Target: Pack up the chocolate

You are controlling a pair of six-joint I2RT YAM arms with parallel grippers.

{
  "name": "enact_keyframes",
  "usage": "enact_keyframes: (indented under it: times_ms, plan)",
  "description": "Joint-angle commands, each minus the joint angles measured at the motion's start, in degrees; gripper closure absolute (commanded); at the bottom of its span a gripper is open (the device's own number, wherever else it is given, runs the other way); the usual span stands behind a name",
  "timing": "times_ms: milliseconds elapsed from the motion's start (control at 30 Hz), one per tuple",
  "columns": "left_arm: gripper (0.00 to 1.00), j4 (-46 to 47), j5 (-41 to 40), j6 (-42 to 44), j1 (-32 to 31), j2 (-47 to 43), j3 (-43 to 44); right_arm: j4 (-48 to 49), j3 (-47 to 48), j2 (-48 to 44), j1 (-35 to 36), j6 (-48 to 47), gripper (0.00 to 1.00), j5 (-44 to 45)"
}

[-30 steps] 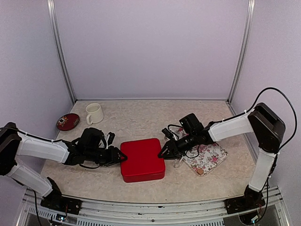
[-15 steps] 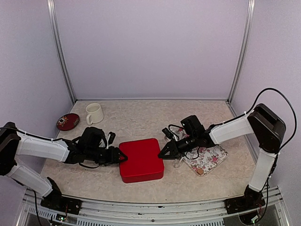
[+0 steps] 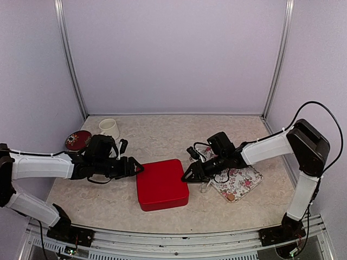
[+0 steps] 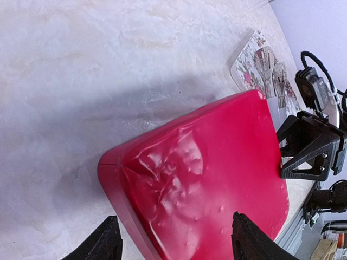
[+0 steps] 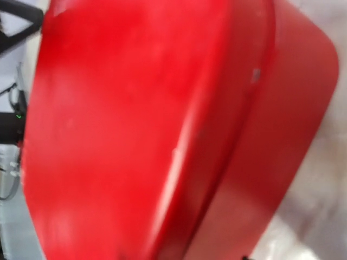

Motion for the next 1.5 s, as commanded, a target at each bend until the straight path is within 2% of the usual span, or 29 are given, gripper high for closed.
enact_keyframes:
  times_ms: [0, 67, 167, 300, 400, 567, 733, 900, 1167, 1333, 1467]
  plan:
    - [0.32, -7.7, -5.2, 5.6, 0.5, -3.5, 4.2, -6.8, 3.5, -5.9, -0.3, -4.1, 0.39, 6.1]
    - [0.33, -10.2, -6.9, 7.0, 1.0, -4.7, 5.8, -9.3, 4.8, -7.6, -1.5, -6.1, 0.35, 9.2]
    - [0.39, -13.3, -8.9, 9.5, 0.9, -5.4, 8.8, -13.9, 8.4, -8.8, -1.8, -13.3, 0.37, 17.4]
    - [0.54, -15.0, -9.1, 11.8, -0.9, -3.8, 11.6, -15.9, 14.0, -8.2, -0.3, -17.2, 0.53, 18.2]
    - [0.6, -14.9, -9.0, 12.0, -3.0, -1.5, 12.9, -19.0, 20.1, -5.2, 1.7, -20.0, 0.62, 18.7]
    - [0.62, -13.3, -9.2, 11.7, -5.3, 1.5, 14.0, -23.9, 26.2, 0.3, 4.8, -23.6, 0.69, 23.1]
    - [0.62, -12.8, -9.7, 12.1, -5.9, 3.8, 14.9, -23.6, 25.3, 6.5, 5.1, -24.5, 0.72, 28.9]
    - [0.63, -13.5, -10.6, 12.8, -5.8, 5.6, 15.5, -23.1, 23.9, 12.4, 5.4, -24.1, 0.73, 29.9]
    - [0.71, -17.4, -13.4, 14.6, -7.2, 6.4, 19.7, -22.7, 21.0, 11.7, 5.7, -23.5, 0.74, 29.1]
    - [0.7, -18.1, -13.9, 14.9, -7.9, 8.7, 21.5, -19.5, 19.4, 8.4, 5.7, -22.9, 0.71, 26.2]
    - [0.4, -14.9, -14.5, 11.0, -8.0, 4.9, 17.1, -16.6, 18.8, 2.6, 4.4, -22.8, 0.55, 24.1]
